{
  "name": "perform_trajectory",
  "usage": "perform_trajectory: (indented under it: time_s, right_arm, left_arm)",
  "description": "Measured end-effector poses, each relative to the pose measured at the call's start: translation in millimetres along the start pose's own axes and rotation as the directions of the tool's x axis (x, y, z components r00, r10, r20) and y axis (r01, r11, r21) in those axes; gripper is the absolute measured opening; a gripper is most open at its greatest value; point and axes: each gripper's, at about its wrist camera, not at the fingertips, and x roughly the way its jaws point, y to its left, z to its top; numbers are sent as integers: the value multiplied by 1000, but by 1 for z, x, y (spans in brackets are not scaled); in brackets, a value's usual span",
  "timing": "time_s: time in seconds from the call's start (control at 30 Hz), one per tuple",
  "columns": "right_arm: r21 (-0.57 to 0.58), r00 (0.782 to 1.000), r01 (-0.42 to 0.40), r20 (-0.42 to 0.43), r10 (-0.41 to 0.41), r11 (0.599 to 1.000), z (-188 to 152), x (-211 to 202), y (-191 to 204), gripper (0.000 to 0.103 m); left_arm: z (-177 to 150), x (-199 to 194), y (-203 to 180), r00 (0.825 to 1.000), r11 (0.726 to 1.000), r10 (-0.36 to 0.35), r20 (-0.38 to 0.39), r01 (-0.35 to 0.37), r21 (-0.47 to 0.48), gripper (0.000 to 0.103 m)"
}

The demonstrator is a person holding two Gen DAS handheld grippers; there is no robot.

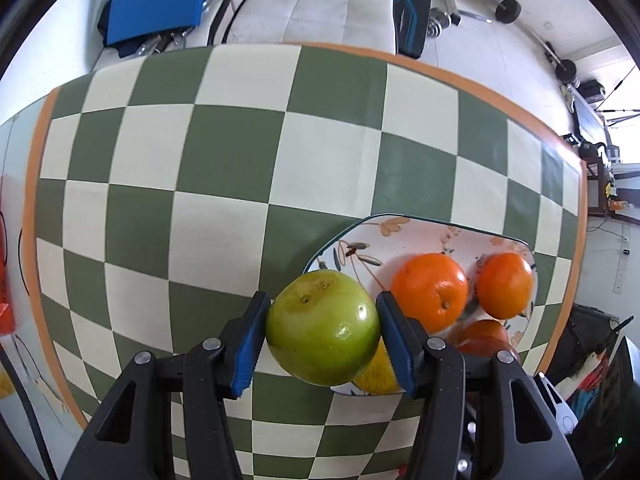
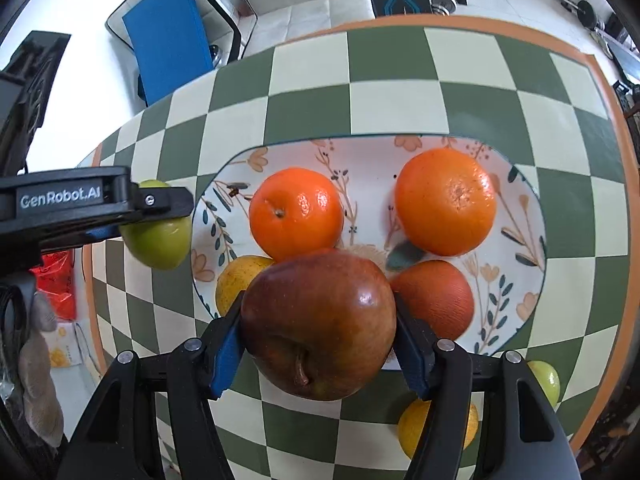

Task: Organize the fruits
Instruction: 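Place the brown apple and green apple onto the plate, open both tools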

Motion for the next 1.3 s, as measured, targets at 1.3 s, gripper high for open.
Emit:
perform_trajectory:
  time_s: [1.3]
  right_arm:
    - [27, 957, 199, 208, -200, 980, -73, -98, -42, 95]
  left_arm:
    - [-131, -80, -15, 947, 991, 88, 308, -114, 67, 92]
